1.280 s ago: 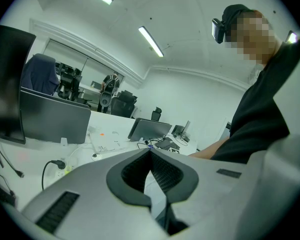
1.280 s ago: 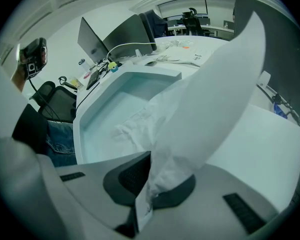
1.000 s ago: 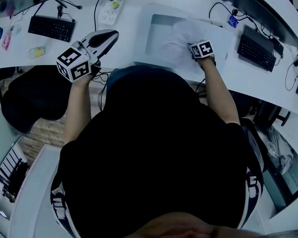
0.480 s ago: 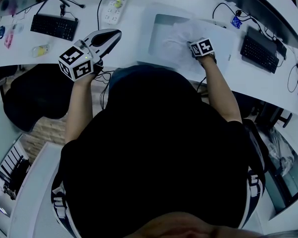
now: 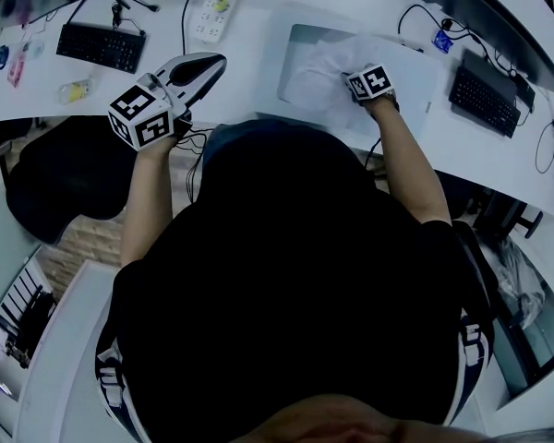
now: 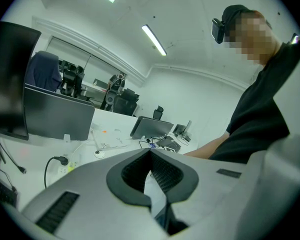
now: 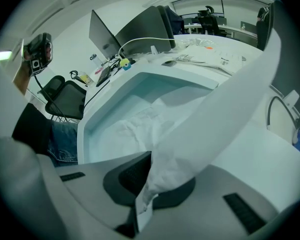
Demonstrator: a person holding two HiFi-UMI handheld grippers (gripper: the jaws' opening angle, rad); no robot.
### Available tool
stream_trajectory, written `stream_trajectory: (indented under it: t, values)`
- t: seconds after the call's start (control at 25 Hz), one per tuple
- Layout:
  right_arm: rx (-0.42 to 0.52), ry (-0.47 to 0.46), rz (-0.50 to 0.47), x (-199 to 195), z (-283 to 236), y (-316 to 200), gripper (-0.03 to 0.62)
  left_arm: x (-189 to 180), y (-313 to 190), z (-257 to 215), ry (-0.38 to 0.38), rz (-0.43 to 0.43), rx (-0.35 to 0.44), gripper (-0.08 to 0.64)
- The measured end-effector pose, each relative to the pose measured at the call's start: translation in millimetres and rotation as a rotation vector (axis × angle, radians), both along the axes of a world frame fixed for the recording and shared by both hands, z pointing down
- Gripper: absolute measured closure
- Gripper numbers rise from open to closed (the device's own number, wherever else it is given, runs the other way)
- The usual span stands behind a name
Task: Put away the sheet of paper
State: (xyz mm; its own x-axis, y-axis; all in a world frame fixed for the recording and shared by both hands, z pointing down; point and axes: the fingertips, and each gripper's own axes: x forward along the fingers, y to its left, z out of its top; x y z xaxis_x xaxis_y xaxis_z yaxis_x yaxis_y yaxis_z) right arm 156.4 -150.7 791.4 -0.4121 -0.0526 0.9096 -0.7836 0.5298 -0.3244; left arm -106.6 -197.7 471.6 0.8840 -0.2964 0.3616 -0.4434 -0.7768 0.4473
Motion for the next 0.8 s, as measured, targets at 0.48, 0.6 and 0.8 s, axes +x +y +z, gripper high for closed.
stream_trajectory:
  t: [0.48, 0.6, 0.8]
  values:
    - [-0.019, -0.041, -0.098, -32, -1, -3, 0.578, -4, 1, 3, -0.002, -0.013, -0.010, 0.540]
    - [-0.027, -0.052, -0.118, -39, 1, -2, 0.578, -4, 1, 3, -0.002, -0.014, -0.012, 0.540]
    - [-0.033, -0.064, -0.140, -46, 4, -5, 0.578, -4, 1, 5, -0.005, -0.017, -0.016, 0.540]
